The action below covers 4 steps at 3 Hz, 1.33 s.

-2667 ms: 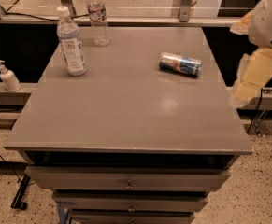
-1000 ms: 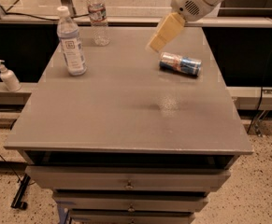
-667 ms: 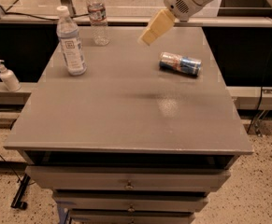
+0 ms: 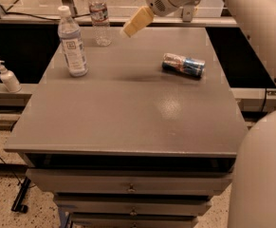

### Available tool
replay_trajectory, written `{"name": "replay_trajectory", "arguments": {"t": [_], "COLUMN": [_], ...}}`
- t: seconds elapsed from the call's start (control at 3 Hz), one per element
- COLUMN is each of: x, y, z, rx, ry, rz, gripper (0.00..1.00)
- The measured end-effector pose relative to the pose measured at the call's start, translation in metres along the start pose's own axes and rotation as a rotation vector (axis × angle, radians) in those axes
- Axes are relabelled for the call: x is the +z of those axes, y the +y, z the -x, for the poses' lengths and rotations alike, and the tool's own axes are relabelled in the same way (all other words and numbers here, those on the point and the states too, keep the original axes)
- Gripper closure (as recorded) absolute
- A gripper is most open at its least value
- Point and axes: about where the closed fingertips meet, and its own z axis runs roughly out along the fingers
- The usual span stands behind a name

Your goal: Knock water bottle over

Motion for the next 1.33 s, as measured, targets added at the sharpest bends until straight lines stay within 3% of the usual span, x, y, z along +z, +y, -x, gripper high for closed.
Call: {"name": "replay_trajectory", "arguments": {"t": [0.67,1.0,1.33], "x": [0.084,0.109,0.128], "y": [0.002,-0.004,-0.016], "z": [0.030,0.046,0.066], "rx": [0.083,0.124,0.163], "ry": [-0.102,-0.165,-0.246], "rz": [0.060,0.033,-0.036], "gripper": [0.00,0.00,0.00]}}
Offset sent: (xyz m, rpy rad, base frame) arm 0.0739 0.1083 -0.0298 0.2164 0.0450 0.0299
